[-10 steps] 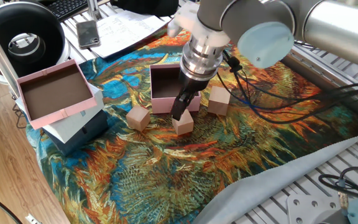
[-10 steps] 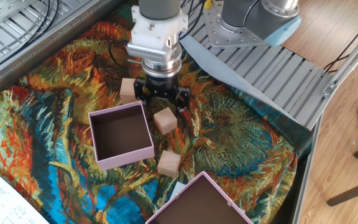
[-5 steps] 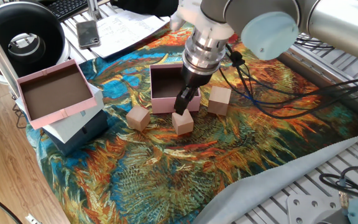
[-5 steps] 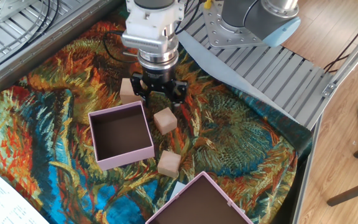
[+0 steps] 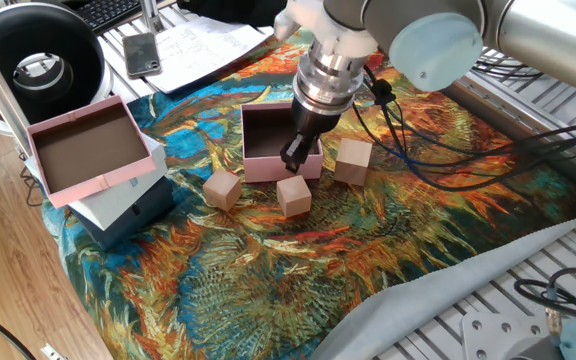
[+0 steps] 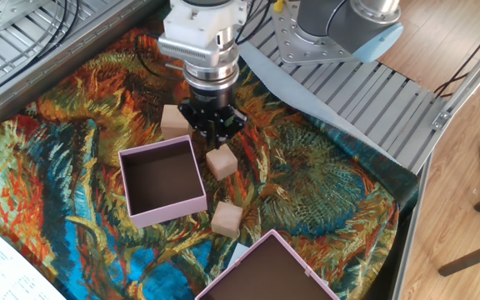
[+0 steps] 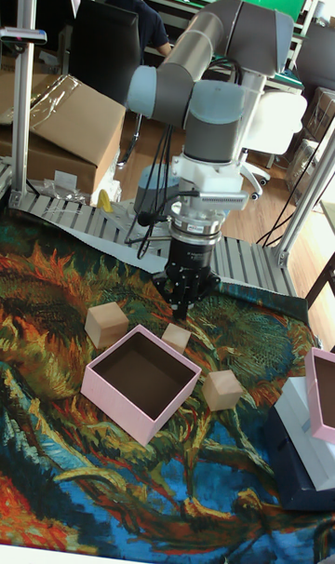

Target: Take everything out of the gift box

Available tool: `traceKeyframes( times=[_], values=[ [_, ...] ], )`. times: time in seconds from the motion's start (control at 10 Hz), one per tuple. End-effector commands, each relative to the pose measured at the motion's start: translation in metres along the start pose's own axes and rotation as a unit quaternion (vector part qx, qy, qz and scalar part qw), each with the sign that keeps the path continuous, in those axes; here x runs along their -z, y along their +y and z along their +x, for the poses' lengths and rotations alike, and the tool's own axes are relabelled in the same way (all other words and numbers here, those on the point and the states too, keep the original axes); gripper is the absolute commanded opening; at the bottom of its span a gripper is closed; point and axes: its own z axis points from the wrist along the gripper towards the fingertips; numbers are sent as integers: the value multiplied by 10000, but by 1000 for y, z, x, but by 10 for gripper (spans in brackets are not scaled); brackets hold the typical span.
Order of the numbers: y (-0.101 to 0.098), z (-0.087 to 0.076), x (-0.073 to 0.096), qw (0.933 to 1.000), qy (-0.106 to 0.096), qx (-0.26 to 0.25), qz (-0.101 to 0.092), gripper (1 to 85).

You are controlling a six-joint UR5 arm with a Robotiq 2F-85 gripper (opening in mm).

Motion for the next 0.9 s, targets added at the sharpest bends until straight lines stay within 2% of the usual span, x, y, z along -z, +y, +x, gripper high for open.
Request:
traceKeyframes(
  times=[0.0,0.1,0.2,0.3,0.4,0.6,0.8],
  values=[
    [-1,7,9,9954,207,-922,179,17],
    [2,8,8,9925,240,-1188,133,17],
    [-3,10,6,9902,269,-1353,226,17],
    [3,6,5,9876,192,-1556,46,17],
    [-2,6,5,9892,176,-1451,99,17],
    [2,4,4,9918,148,-1270,23,17],
    [-2,3,3,9937,167,-1108,95,17]
  ],
)
